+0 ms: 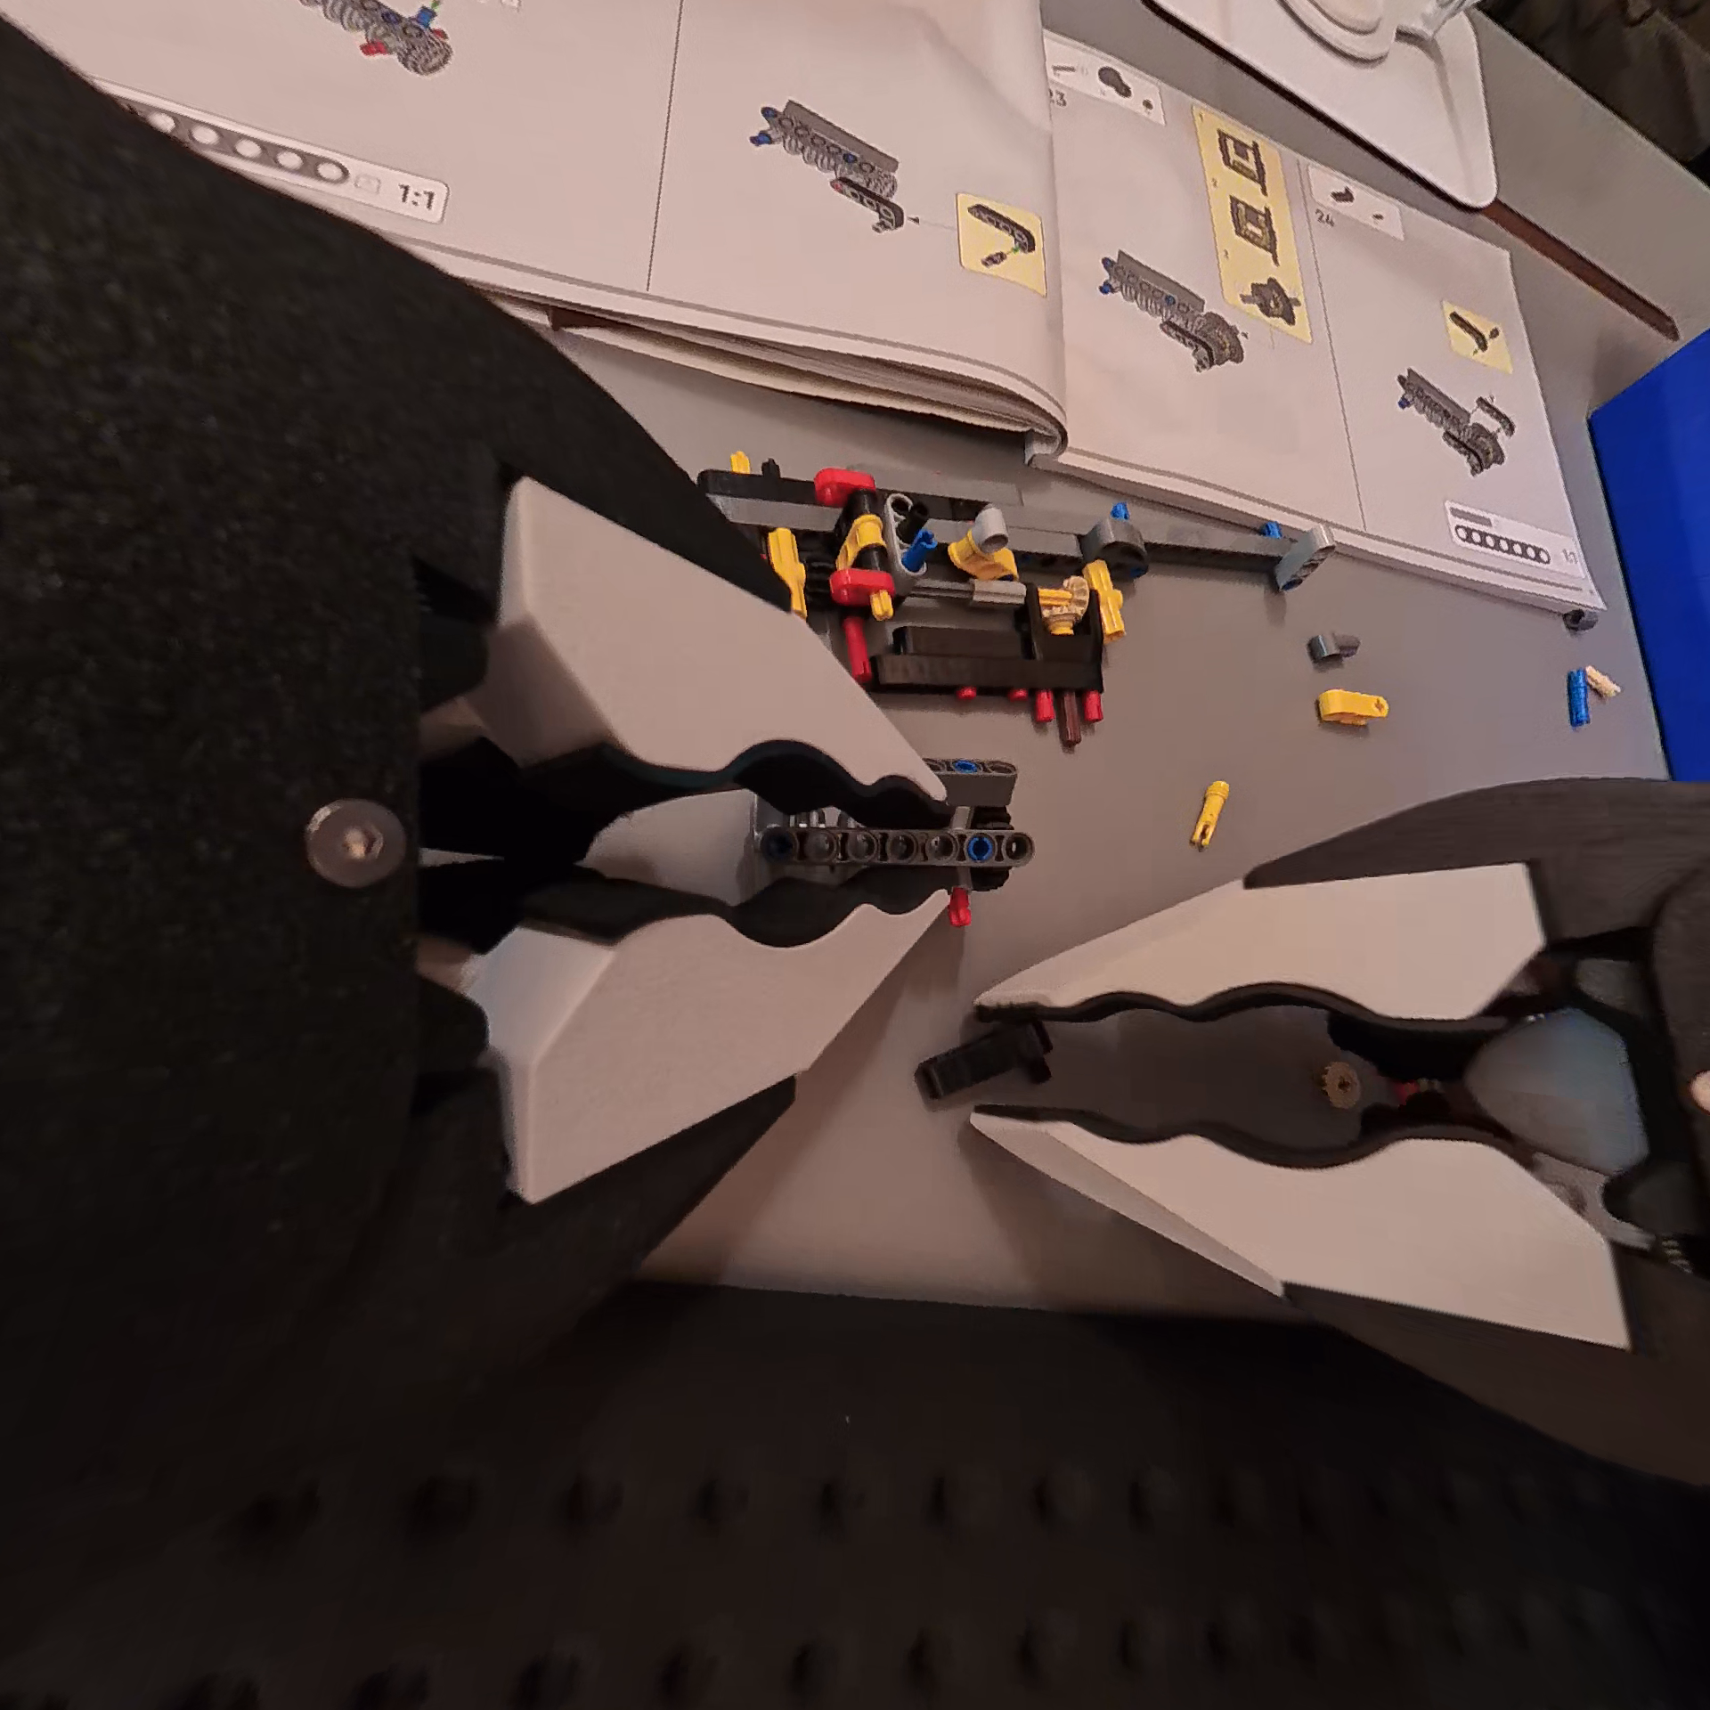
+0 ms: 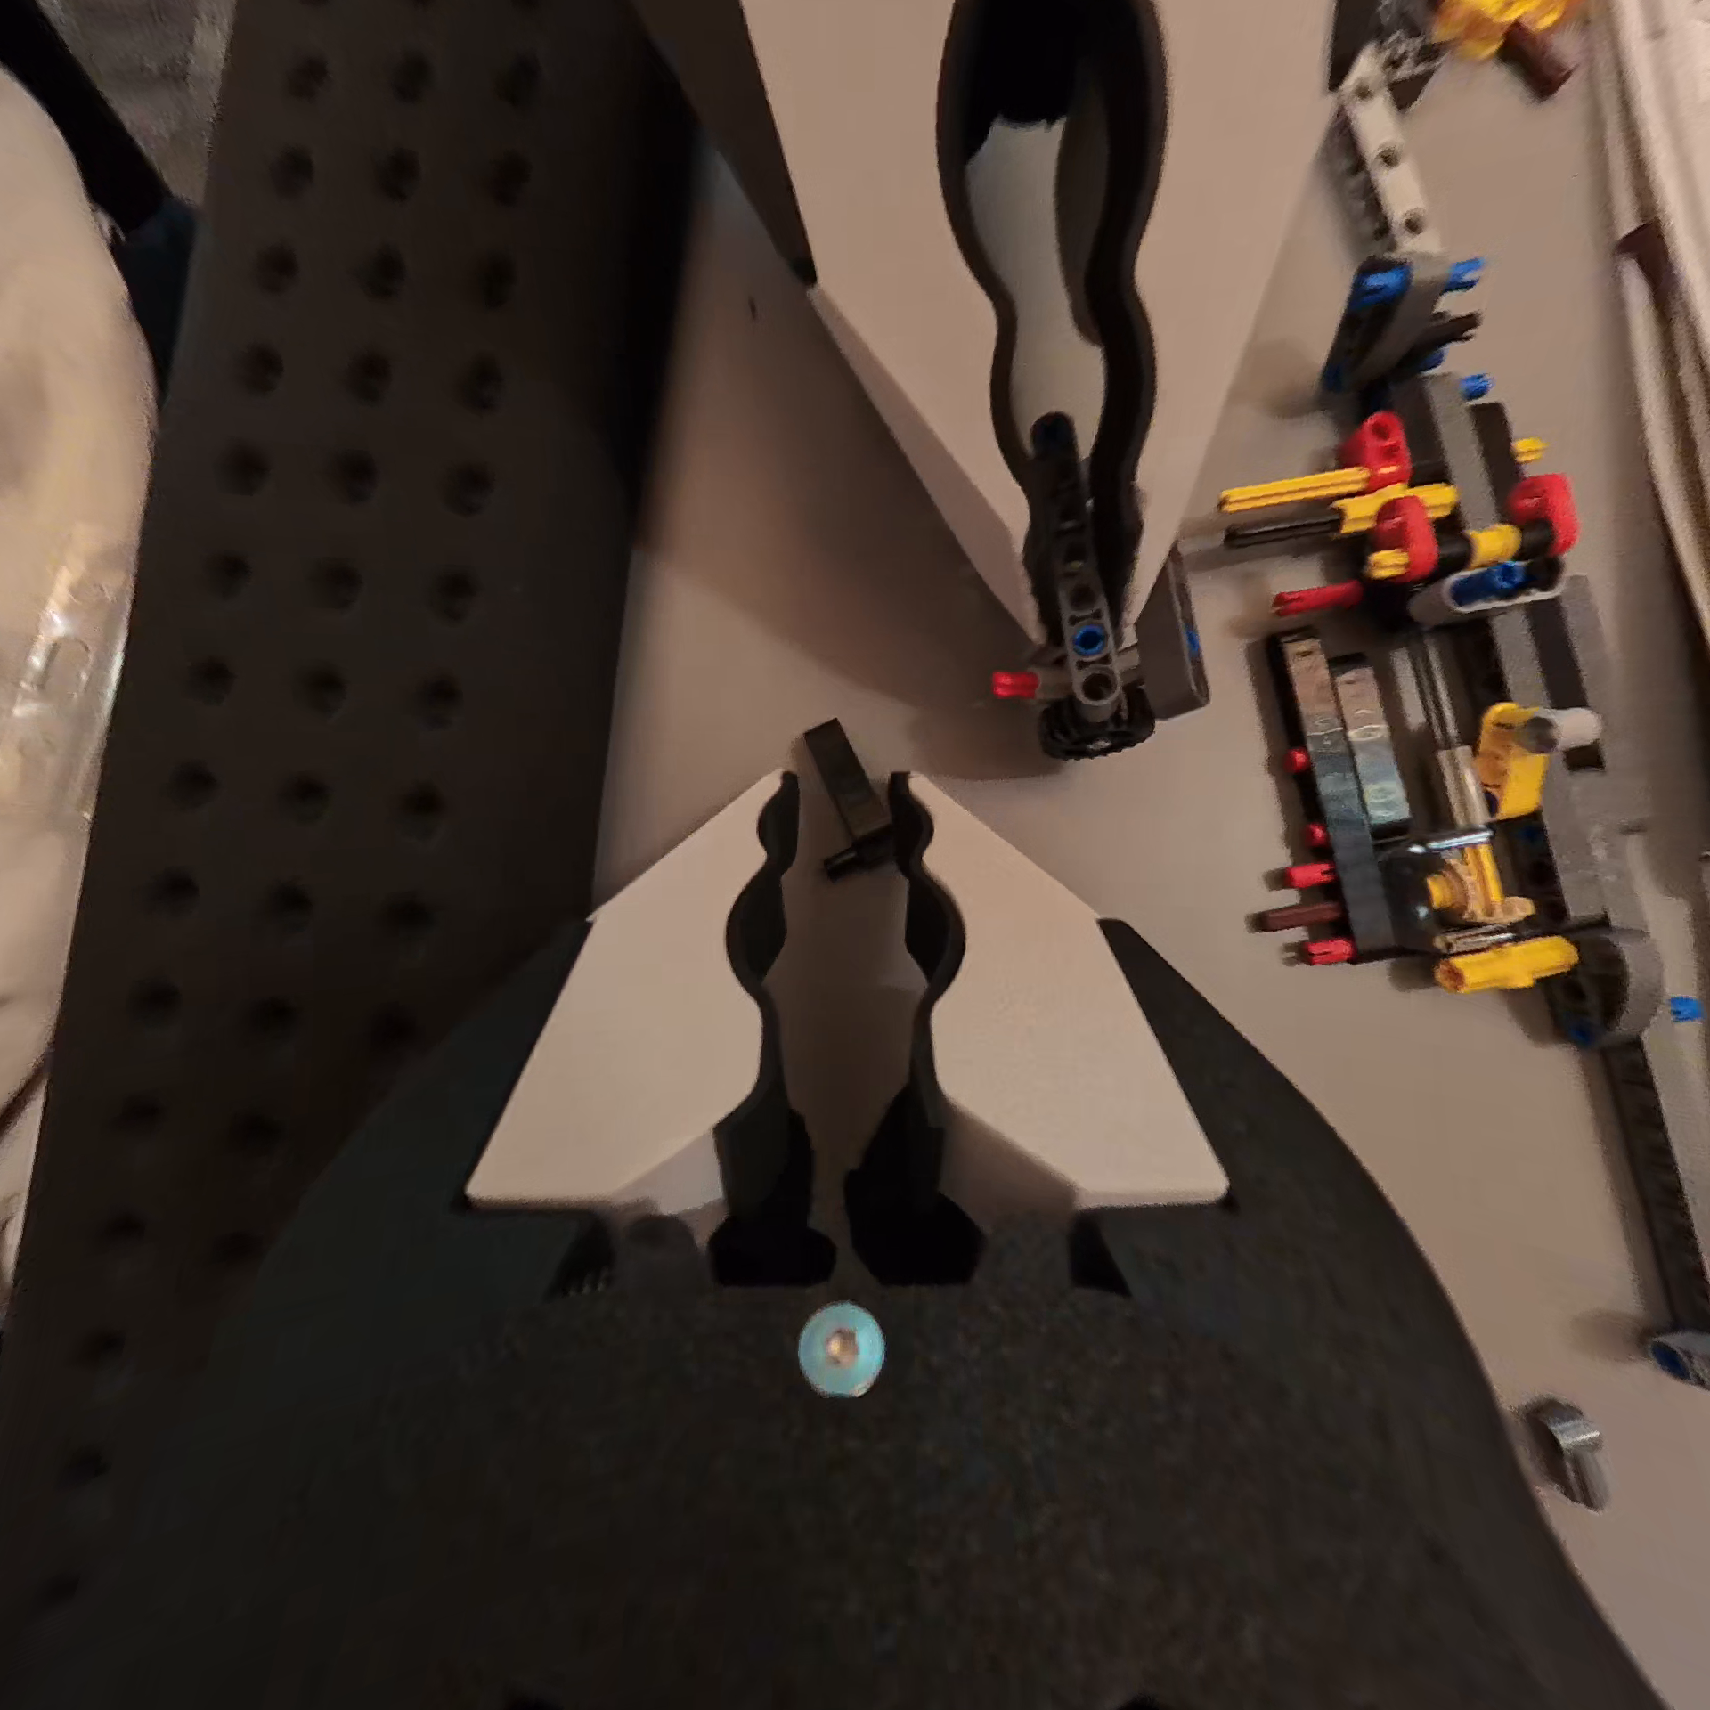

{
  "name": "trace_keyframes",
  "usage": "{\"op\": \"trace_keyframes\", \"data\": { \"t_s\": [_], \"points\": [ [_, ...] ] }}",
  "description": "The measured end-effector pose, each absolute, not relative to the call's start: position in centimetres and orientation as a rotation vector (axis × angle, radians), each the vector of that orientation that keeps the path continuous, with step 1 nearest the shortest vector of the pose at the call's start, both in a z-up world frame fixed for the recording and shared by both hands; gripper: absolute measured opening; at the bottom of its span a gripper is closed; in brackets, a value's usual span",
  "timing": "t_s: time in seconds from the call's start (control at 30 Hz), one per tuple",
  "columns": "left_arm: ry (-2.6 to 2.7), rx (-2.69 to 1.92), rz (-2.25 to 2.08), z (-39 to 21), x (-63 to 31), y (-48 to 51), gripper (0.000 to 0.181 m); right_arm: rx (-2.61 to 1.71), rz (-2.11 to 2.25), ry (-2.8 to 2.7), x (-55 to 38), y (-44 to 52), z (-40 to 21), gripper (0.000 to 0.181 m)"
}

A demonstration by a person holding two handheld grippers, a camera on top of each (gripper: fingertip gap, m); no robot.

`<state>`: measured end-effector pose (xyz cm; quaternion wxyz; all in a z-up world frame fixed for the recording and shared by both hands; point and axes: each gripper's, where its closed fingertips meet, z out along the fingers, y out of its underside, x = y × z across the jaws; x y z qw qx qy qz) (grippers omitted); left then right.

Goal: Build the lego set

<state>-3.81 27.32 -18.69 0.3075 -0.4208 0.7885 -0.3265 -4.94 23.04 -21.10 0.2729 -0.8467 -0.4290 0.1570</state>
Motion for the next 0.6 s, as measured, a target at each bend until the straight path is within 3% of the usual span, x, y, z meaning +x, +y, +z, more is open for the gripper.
{"op": "trace_keyframes", "data": {
  "t_s": [0.07,0.6],
  "points": [
    [2.096,-1.114,-0.866,-18.8,-3.9,27.2,0.007,-2.271,0.403,-1.183,-5.1,23.1,-21.3,0.008],
    [2.122,-1.049,-0.861,-19.1,-3.9,26.3,0.007,-2.338,0.565,-0.809,-4.2,24.1,-19.1,0.007]
  ]
}}
